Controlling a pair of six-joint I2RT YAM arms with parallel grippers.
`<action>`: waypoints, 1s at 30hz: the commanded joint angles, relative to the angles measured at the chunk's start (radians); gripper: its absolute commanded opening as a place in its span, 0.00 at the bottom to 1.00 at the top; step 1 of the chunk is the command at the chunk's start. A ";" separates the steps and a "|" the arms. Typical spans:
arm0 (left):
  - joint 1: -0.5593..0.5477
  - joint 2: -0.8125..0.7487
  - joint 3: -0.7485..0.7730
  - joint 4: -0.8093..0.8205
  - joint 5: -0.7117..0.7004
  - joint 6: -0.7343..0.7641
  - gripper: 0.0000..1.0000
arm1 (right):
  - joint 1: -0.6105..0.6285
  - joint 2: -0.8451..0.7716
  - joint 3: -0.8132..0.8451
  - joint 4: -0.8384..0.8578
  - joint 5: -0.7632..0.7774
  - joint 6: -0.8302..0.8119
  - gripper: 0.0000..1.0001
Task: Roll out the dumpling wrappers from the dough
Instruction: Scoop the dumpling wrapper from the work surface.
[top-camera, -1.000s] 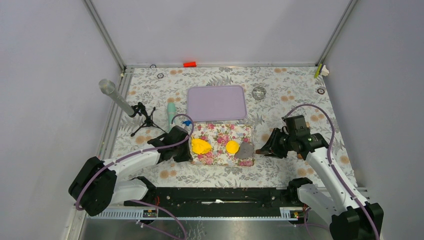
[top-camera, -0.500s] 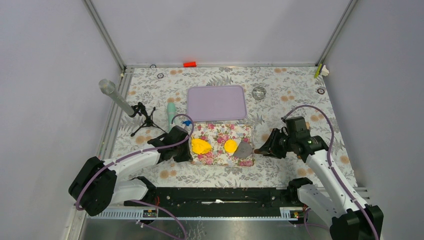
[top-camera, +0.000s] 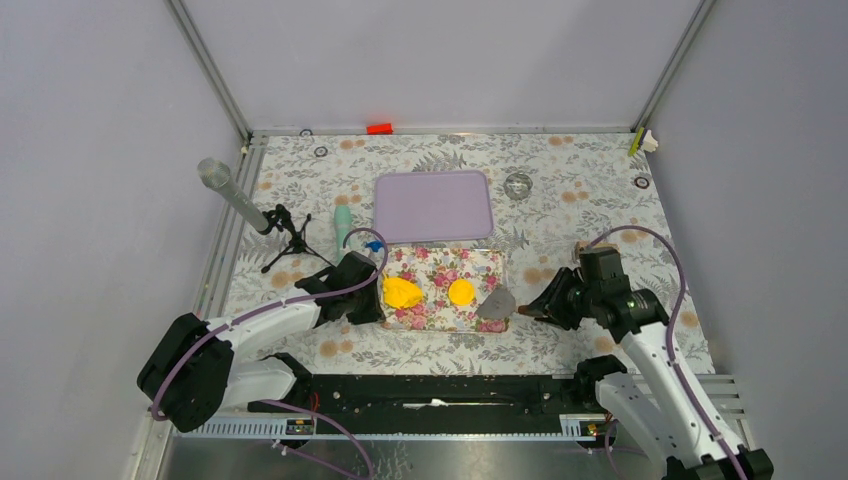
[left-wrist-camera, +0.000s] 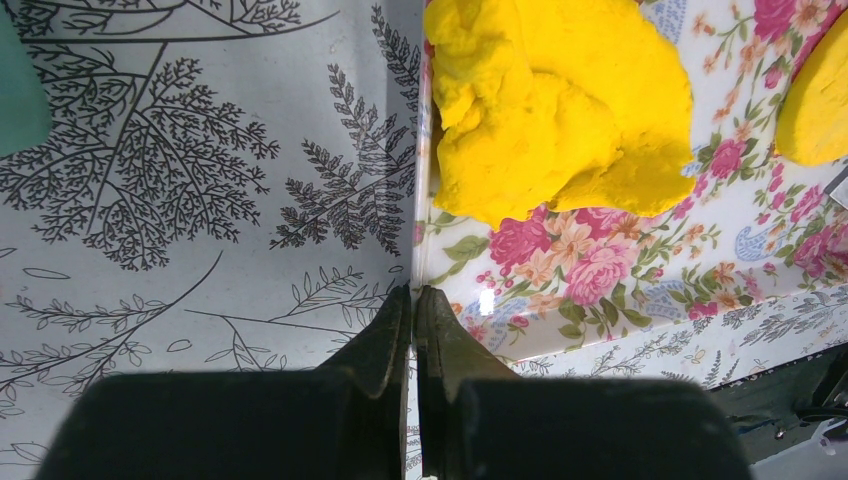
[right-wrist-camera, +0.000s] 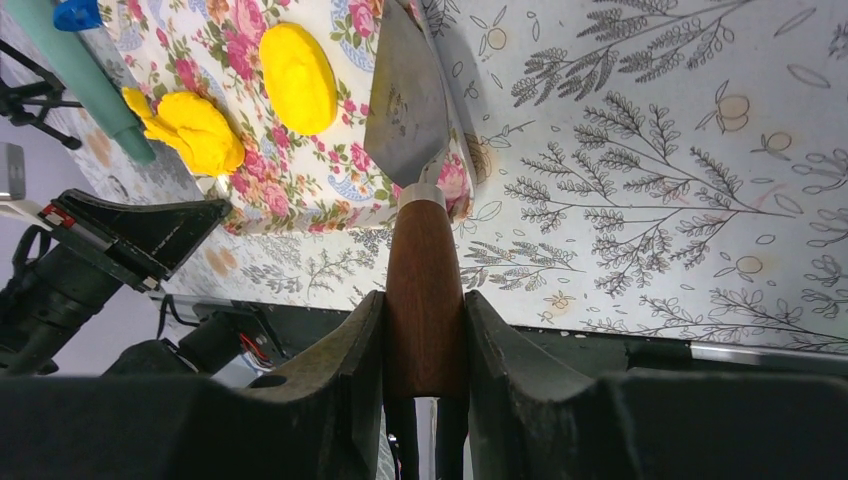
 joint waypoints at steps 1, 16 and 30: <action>-0.004 0.003 0.022 -0.004 -0.020 0.014 0.00 | -0.002 -0.072 -0.086 0.005 0.008 0.097 0.00; -0.009 0.007 0.050 -0.027 -0.010 0.026 0.00 | 0.000 -0.008 -0.197 0.202 -0.078 0.077 0.00; -0.019 0.022 0.058 -0.021 -0.007 0.026 0.00 | 0.006 -0.085 -0.343 0.427 -0.168 0.185 0.00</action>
